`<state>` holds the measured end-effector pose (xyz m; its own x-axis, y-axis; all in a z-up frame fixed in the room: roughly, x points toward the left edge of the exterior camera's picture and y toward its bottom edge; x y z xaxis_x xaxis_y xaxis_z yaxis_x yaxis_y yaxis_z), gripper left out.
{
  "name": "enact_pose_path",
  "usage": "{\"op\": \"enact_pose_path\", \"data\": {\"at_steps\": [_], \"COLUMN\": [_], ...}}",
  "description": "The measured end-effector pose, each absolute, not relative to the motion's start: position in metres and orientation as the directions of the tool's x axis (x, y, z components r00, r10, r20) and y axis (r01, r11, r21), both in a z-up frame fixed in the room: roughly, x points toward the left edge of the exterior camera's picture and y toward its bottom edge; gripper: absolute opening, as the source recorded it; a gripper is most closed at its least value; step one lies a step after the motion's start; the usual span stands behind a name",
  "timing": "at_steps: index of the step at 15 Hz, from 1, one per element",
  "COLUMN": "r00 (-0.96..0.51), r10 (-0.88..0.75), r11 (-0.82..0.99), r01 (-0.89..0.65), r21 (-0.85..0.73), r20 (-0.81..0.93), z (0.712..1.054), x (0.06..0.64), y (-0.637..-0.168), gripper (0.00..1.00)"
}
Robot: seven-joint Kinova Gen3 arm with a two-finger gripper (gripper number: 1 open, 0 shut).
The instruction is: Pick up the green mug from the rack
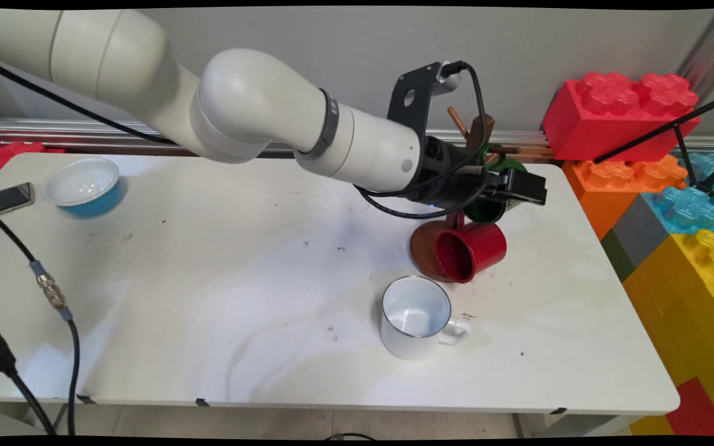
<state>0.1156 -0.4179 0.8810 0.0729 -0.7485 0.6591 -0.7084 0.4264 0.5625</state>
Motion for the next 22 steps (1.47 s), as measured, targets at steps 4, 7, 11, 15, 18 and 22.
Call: {"op": "enact_pose_path", "data": {"at_steps": [4,7,11,15,18,22], "r00": [0.091,0.108,0.124,0.133,0.137,0.139], "r10": [-0.752,-0.753,-0.753,-0.754,-0.756,-0.757], "r11": [0.416,0.408,0.401,0.397,0.394,0.392], "r01": [-0.703,-0.698,-0.692,-0.688,-0.686,-0.685], "r21": [0.577,0.589,0.6,0.608,0.612,0.614], "r20": [0.653,0.649,0.646,0.643,0.64,0.639], "z": [0.8796,0.8784,0.8775,0.8769,0.8765,0.8764], "x": [0.1139,0.1118,0.1096,0.1087,0.1088,0.1092], "y": [-0.4197,-0.4218,-0.4241,-0.4249,-0.4246,-0.4241], "gripper": [1.0,1.0,1.0,1.0,1.0,1.0]}}
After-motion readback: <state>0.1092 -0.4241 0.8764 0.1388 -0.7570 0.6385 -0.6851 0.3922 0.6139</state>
